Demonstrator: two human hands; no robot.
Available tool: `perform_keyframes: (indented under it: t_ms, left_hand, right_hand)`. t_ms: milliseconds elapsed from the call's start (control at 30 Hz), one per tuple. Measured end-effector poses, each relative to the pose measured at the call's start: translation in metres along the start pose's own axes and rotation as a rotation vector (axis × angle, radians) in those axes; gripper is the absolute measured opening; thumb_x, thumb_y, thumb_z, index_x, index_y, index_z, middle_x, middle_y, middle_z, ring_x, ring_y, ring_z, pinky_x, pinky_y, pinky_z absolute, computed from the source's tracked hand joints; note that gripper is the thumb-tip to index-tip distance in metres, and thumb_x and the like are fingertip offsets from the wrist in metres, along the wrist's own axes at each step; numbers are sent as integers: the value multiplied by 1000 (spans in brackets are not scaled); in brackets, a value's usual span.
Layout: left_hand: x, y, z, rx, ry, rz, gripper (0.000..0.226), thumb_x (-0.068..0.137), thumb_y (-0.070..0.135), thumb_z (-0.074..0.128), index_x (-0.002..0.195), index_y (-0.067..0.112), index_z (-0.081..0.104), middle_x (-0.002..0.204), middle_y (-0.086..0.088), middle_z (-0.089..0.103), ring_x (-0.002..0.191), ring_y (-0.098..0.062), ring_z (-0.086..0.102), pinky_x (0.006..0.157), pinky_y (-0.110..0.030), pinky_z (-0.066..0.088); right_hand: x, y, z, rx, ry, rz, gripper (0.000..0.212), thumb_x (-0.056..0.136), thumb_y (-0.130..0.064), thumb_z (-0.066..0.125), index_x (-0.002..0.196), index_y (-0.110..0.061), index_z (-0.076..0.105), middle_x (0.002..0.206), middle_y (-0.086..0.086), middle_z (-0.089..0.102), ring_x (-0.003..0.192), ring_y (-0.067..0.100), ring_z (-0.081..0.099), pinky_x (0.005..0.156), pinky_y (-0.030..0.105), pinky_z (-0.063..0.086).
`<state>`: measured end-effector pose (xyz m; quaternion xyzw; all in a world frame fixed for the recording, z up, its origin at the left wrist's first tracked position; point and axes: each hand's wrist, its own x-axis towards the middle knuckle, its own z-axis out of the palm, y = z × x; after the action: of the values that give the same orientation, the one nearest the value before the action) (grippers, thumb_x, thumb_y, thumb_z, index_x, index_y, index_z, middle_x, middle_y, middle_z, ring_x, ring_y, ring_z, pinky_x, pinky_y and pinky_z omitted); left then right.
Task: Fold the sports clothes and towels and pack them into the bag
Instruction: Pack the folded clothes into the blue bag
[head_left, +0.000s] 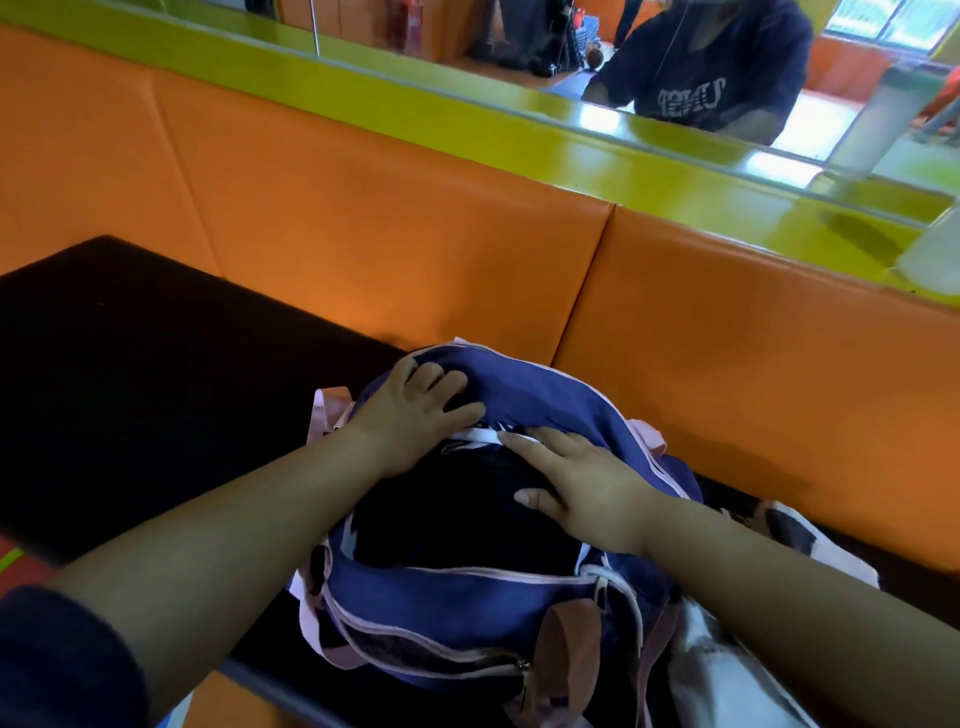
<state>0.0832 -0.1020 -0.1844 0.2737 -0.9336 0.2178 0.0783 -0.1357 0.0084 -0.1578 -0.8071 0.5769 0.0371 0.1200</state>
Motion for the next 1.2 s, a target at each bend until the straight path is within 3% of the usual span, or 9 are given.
perform_keyframes:
  t_ms: [167, 333, 433, 500, 567, 733, 933, 1067, 1200]
  left_hand:
    - [22, -11, -14, -117, 93, 29, 39, 55, 10, 72, 91, 13, 59, 87, -13, 60, 67, -31, 55, 54, -34, 45]
    - [32, -17, -37, -393, 193, -54, 14, 64, 3, 68, 76, 11, 65, 76, -8, 64, 57, -31, 61, 42, -30, 43]
    - [31, -14, -46, -440, 216, -64, 15, 66, 2, 65, 77, 12, 66, 76, -6, 63, 59, -30, 61, 43, -29, 42]
    - [30, -12, -48, -435, 208, -58, 11, 69, 5, 62, 77, 12, 65, 76, -7, 61, 59, -30, 60, 42, -33, 45]
    - [29, -10, -47, -457, 205, -89, 10, 73, 10, 55, 78, 11, 63, 77, -7, 61, 62, -31, 59, 43, -36, 46]
    - [25, -8, -43, -525, 250, -151, 30, 78, 31, 37, 84, 16, 63, 79, -4, 64, 65, -30, 60, 49, -32, 45]
    - [39, 11, -33, -357, 196, -23, 28, 79, 33, 40, 76, 26, 67, 68, 4, 60, 53, -21, 59, 58, -31, 33]
    - [50, 18, -42, -353, 110, 33, 12, 72, 20, 55, 62, 22, 62, 61, 2, 57, 48, -22, 55, 52, -33, 33]
    - [57, 21, -53, -569, 16, -129, 34, 84, 35, 40, 73, 12, 62, 76, -2, 59, 71, -27, 58, 62, -41, 42]
  right_hand:
    - [-4, -4, 1, -69, 17, -52, 63, 100, -43, 37, 152, -31, 3, 159, 4, 14, 139, 29, 24, 107, 43, 32]
    - [8, -14, 6, -230, 74, -79, 58, 101, -33, 41, 152, -22, 16, 153, 14, 29, 131, 33, 38, 95, 43, 39]
    - [17, -8, 5, -327, 195, -51, 54, 81, -26, 70, 133, -22, 56, 123, 15, 61, 98, 34, 63, 68, 39, 51]
    - [22, -2, 5, -408, 300, -17, 48, 72, -29, 73, 119, -27, 66, 104, 9, 66, 87, 32, 57, 63, 37, 50]
    - [21, -2, 4, -379, 383, -12, 44, 74, -36, 70, 117, -29, 66, 98, 8, 62, 86, 31, 46, 63, 39, 50]
    - [-9, -3, 2, -57, 534, 166, 64, 65, -48, 80, 112, -15, 51, 98, 14, 54, 80, 34, 53, 62, 41, 50]
    - [-32, 9, 15, -189, 483, 81, 27, 80, -39, 58, 99, -20, 65, 87, 6, 60, 68, 29, 57, 52, 34, 43]
    - [-21, 4, 12, -185, 492, -7, 36, 86, -44, 49, 104, -21, 69, 81, 2, 62, 66, 25, 57, 52, 32, 44]
    - [-13, -6, 17, -298, 518, -112, 31, 82, -29, 59, 108, -19, 72, 75, 3, 63, 60, 24, 58, 53, 27, 44]
